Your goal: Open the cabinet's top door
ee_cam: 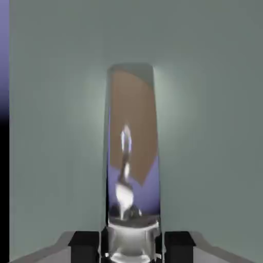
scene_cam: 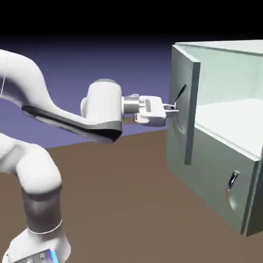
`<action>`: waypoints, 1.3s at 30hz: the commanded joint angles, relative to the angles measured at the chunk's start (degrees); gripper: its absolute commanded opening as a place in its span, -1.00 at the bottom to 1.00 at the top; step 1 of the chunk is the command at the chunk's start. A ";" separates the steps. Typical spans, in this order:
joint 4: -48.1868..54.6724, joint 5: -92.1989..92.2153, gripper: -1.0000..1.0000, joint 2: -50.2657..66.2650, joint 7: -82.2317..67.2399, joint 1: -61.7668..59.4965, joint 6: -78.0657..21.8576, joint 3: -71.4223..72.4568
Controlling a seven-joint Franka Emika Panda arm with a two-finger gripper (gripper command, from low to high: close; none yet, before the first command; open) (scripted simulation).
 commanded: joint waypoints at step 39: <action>9.10 88.94 -1.00 -10.75 -26.84 3.28 -57.93 66.43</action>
